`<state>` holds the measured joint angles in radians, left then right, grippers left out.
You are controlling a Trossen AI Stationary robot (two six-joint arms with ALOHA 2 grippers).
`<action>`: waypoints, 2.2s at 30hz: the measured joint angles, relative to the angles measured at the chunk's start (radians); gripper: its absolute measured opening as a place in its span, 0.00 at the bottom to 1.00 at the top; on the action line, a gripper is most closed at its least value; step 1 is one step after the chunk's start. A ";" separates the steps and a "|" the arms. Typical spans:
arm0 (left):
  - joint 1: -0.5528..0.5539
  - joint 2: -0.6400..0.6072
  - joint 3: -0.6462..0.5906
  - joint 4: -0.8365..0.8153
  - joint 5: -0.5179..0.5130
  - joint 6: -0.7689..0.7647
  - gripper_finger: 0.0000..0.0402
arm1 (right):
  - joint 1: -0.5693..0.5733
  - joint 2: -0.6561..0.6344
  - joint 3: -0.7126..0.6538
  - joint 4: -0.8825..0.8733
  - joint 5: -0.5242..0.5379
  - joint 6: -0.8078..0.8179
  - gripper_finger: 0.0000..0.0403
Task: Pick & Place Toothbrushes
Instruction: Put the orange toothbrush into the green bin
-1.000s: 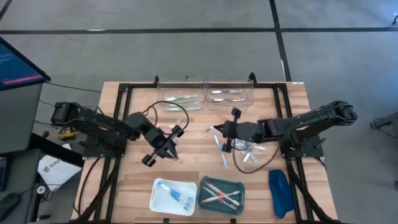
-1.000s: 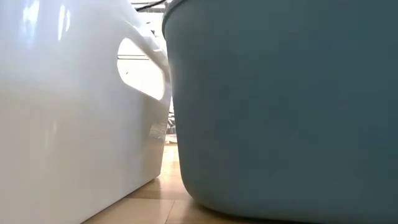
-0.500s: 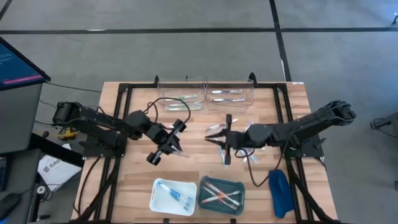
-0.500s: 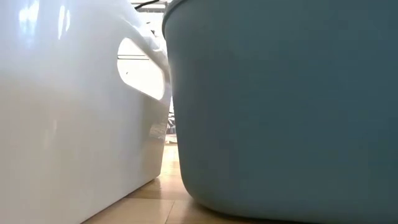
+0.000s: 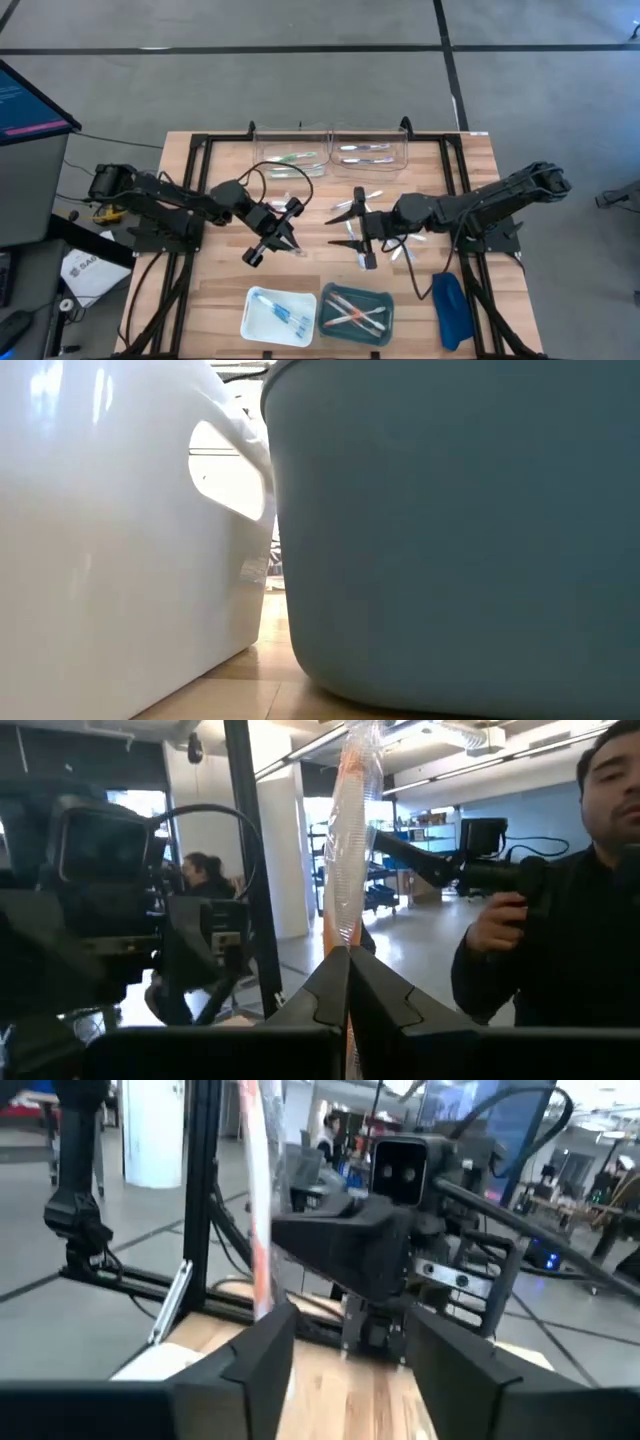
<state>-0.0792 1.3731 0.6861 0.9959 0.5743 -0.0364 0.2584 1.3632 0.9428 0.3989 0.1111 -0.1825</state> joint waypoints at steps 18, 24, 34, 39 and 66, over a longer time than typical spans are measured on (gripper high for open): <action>0.027 0.023 0.003 0.016 -0.001 0.027 0.00 | -0.005 0.211 0.110 0.010 -0.061 0.052 0.55; 0.027 0.061 0.005 0.022 -0.001 0.017 0.00 | 0.001 0.249 0.171 -0.049 -0.064 0.048 0.55; 0.027 0.055 0.005 0.016 -0.001 0.002 0.00 | 0.019 0.208 0.173 -0.115 -0.062 0.041 0.49; 0.027 0.055 0.005 0.017 -0.001 0.002 0.00 | 0.044 0.199 0.173 -0.108 -0.062 0.020 0.39; 0.013 0.055 0.004 0.017 -0.002 -0.024 0.00 | 0.047 0.211 0.173 -0.077 -0.059 0.037 0.02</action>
<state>-0.0666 1.4281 0.6903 1.0134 0.5720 -0.0603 0.3054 1.5745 1.1156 0.3218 0.0517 -0.1455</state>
